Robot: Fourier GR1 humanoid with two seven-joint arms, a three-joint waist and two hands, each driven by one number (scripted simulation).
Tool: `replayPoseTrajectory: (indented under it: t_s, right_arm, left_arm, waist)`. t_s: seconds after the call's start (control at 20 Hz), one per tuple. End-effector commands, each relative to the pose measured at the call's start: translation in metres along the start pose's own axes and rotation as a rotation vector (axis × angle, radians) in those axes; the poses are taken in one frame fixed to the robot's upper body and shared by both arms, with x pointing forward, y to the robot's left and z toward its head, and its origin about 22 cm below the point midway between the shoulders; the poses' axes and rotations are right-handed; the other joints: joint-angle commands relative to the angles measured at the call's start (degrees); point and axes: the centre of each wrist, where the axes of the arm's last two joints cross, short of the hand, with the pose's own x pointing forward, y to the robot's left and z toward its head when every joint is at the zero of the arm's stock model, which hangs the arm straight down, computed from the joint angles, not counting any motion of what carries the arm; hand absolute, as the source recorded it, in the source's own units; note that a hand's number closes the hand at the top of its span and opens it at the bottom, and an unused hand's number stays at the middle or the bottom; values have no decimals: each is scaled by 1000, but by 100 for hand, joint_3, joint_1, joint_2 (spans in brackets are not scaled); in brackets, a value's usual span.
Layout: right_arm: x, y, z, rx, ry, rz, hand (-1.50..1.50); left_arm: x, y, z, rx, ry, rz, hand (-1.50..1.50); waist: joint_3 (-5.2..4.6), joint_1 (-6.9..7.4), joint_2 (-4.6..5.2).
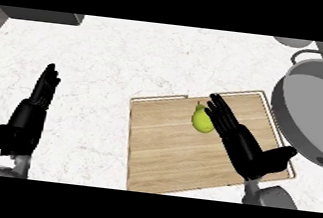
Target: Pick the pear from the tray and place it in the pot
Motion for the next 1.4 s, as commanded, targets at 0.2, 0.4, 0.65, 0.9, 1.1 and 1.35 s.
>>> replayPoseTrajectory:
  t_s: [0.2,0.4,0.65,0.9,1.1,1.35]
  right_arm:
    - [38,-103,-59,-61,61,50,150]
    - [39,-131,-47,-98,175,435,-150]
    - [34,-165,-47,-40,-13,288,-150]
    - [72,-181,-71,90,-5,340,-150]
    - [124,-173,-103,289,140,457,-150]
    - [124,-140,-131,541,321,589,-150]
  left_arm:
    - [40,8,-34,21,-40,116,0]
    - [52,5,-43,-21,-6,177,0]
    - [48,14,-50,-2,28,196,0]
    - [57,10,-65,-13,25,200,0]
    - [49,10,-57,-14,49,193,0]
    - [42,18,-59,6,51,179,0]
  waist:
    - [40,443,212]
    - [44,502,253]
    - [45,396,192]
    - [37,344,174]
    - [28,386,150]
    - [22,353,140]
